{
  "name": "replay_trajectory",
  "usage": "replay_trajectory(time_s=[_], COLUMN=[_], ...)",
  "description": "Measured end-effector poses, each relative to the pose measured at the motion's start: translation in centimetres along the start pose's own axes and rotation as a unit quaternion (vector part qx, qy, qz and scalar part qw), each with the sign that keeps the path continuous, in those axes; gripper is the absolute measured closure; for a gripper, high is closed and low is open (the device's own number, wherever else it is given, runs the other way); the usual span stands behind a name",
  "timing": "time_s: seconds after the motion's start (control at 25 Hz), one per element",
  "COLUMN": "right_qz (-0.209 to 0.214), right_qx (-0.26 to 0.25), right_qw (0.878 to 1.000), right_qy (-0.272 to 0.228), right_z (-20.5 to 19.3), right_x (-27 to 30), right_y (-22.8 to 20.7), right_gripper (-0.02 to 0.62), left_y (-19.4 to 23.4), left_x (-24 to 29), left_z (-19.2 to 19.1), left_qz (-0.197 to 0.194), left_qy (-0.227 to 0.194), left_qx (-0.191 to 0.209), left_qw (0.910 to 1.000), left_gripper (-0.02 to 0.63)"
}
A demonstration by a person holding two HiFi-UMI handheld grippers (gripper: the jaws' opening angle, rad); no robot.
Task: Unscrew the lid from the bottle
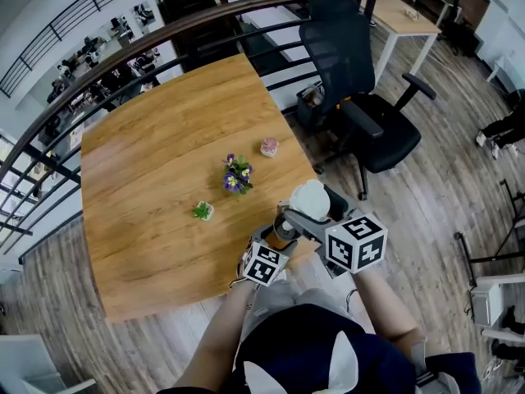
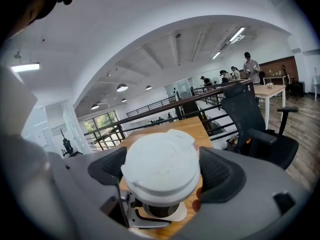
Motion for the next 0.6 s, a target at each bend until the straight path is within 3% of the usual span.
replay_trajectory(time_s=[0.36,0.6], right_qz=[0.017,0.022], right_qx=[0.115,0.208], right_qw=[0.993,0.978], right_qy=[-0.008,-0.011], right_z=[0.6,0.5], right_x=[-1.0,-2.1], right_y=[-1.9,-3.5], right_gripper=[0.141,0.141], left_y=[0.0,-0.3], left_x=[-0.1,-0.4], left_z=[0.1,0.3], left_qz=[-0.002,0.02], left_qy=[0.015,0.031], left_qx=[-0.001,-0.005], left_qw=[0.9999,0.9993], left_gripper=[0.282,0.284])
Point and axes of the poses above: the fingertips, and each gripper's own axes: x forward along the fingers, y to its left, z out of its top, the point moved 6 cm from there along -x, backward along the fingers, and after that the axes turned 10 degrees about -z, right-handed, at the moved point
